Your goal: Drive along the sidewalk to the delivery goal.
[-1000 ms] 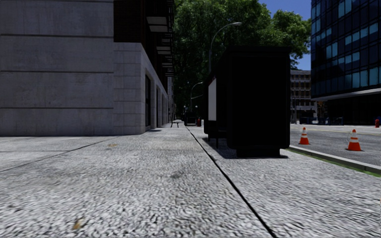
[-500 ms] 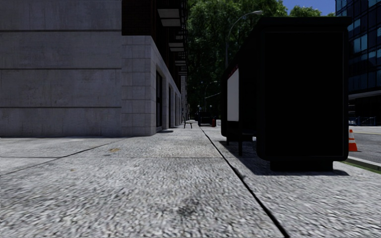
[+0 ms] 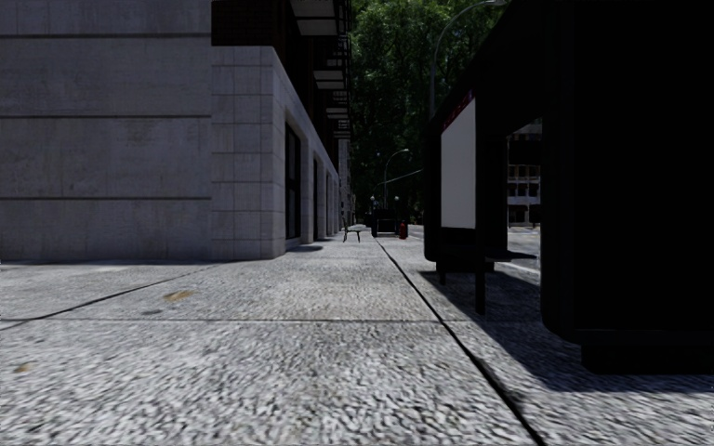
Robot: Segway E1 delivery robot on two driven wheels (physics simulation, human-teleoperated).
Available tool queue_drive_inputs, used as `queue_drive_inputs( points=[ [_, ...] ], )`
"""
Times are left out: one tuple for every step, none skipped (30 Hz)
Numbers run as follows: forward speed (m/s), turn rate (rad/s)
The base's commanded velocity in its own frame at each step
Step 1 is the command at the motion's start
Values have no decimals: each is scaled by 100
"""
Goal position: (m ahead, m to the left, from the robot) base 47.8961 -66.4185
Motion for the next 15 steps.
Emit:
queue_drive_inputs(
  points=[
    [200, 0],
    [200, 0],
    [200, 0],
    [200, 0],
    [200, 0],
    [200, 0],
    [200, 0],
    [200, 0],
    [200, -6],
    [200, -6],
    [200, -16],
    [200, -34],
    [200, -46],
    [200, -46],
    [200, -51]
  ],
)
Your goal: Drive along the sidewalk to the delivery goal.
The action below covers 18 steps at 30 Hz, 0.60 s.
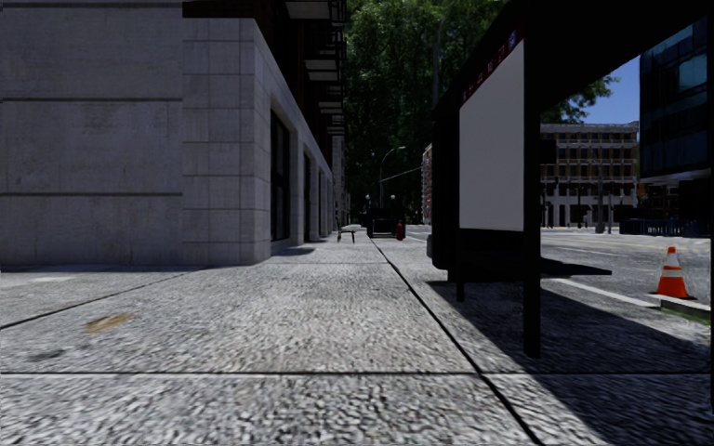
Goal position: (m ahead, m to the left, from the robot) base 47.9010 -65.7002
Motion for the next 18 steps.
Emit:
queue_drive_inputs(
  points=[
    [200, -52],
    [200, -41],
    [200, -41],
    [200, -12],
    [200, 0],
    [200, 0],
    [200, 0],
    [200, 0],
    [200, 0],
    [200, 0],
    [200, 0],
    [200, 0],
    [200, 0],
    [200, 0],
    [200, 0],
    [200, 0],
    [200, 0],
    [200, 0]
  ],
)
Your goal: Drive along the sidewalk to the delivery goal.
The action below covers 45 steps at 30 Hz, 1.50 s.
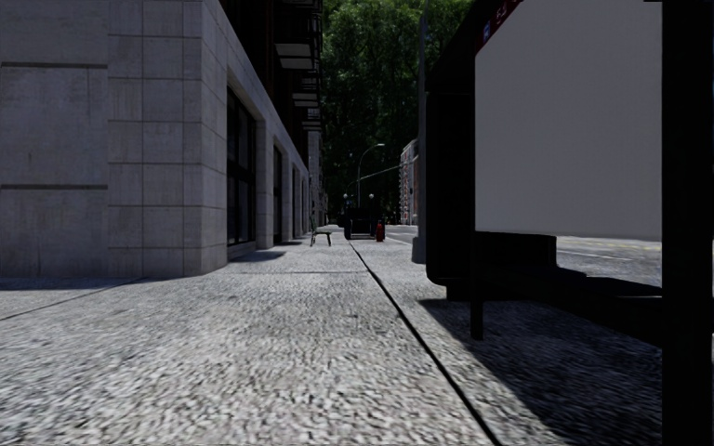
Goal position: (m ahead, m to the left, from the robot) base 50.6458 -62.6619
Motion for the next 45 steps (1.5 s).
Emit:
queue_drive_inputs(
  points=[
    [200, 0],
    [200, 0],
    [200, 0],
    [200, 0],
    [200, 0],
    [200, 0],
    [200, 0],
    [200, 0],
    [200, 0],
    [200, 0],
    [200, 0],
    [200, 0],
    [200, 0],
    [200, 0],
    [200, 0],
    [200, 0],
    [200, 0],
    [200, 0],
    [200, 0],
    [200, 0],
    [200, 0],
    [200, 0],
    [200, 0],
    [200, 0],
    [200, 0],
    [200, 0],
    [200, 0],
    [200, 0],
    [200, 0],
    [200, 0],
    [200, 0],
    [200, 0],
    [200, 0],
    [200, 0],
    [200, 0],
    [200, 0],
    [200, 0],
    [200, 0],
    [200, 0],
    [200, 0],
    [200, 0],
    [200, 0],
    [200, 0],
    [200, 0],
    [200, 0]
  ],
)
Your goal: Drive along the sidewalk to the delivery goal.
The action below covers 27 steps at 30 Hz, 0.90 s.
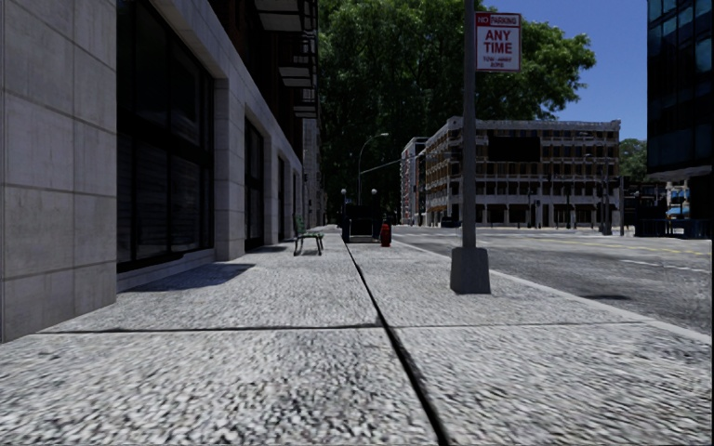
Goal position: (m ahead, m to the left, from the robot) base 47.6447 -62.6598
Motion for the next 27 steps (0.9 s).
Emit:
queue_drive_inputs(
  points=[
    [200, 0],
    [200, 0],
    [200, 0],
    [200, 0],
    [200, 0],
    [200, 0],
    [200, 0],
    [200, 0],
    [200, 0],
    [200, 0],
    [200, 0],
    [200, 0],
    [200, 0],
    [200, 0],
    [200, 0],
    [200, 0],
    [200, 0],
    [200, 0],
    [200, 0],
    [200, 0],
    [200, 0],
    [200, 0],
    [200, 0],
    [200, 0],
    [200, 0],
    [200, 0],
    [200, 0]
  ],
)
